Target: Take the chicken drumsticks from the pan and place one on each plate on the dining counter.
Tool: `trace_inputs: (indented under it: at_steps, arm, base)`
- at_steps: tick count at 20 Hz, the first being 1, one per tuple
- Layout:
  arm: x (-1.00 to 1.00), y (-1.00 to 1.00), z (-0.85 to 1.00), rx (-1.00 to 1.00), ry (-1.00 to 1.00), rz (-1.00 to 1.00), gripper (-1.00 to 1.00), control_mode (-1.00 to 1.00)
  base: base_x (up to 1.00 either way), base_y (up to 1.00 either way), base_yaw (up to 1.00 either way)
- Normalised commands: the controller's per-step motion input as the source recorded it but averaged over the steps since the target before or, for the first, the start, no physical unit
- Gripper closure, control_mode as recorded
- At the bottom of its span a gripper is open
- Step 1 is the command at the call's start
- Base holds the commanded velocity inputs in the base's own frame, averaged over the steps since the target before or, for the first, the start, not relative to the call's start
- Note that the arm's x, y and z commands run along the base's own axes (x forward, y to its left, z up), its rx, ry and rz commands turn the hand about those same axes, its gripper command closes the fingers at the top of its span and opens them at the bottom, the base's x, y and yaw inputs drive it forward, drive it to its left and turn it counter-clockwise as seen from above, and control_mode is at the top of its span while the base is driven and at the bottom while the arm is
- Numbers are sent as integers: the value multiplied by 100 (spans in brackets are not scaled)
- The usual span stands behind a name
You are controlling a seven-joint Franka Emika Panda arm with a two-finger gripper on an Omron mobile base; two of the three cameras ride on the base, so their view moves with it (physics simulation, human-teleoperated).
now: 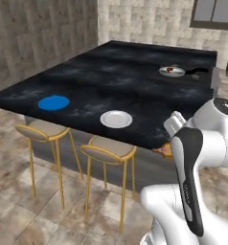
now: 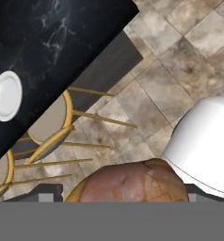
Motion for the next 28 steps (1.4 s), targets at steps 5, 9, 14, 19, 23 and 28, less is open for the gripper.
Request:
trace_inputs:
  at_steps: [5, 9, 14, 19, 23, 28]
  arm:
    - [0, 0, 0, 0, 0, 0, 100, 100]
    - [0, 0, 0, 0, 0, 0, 100, 100]
    - [0, 0, 0, 0, 0, 0, 100, 100]
    - [0, 0, 0, 0, 0, 0, 100, 100]
    - [0, 0, 0, 0, 0, 0, 100, 100]
    - [0, 0, 0, 0, 0, 0, 100, 100]
  base:
    - [26, 100, -39]
    - [33, 100, -39]
    - [28, 100, -38]
    - [28, 100, -32]
    - [34, 97, -20]
    - [41, 60, -5]
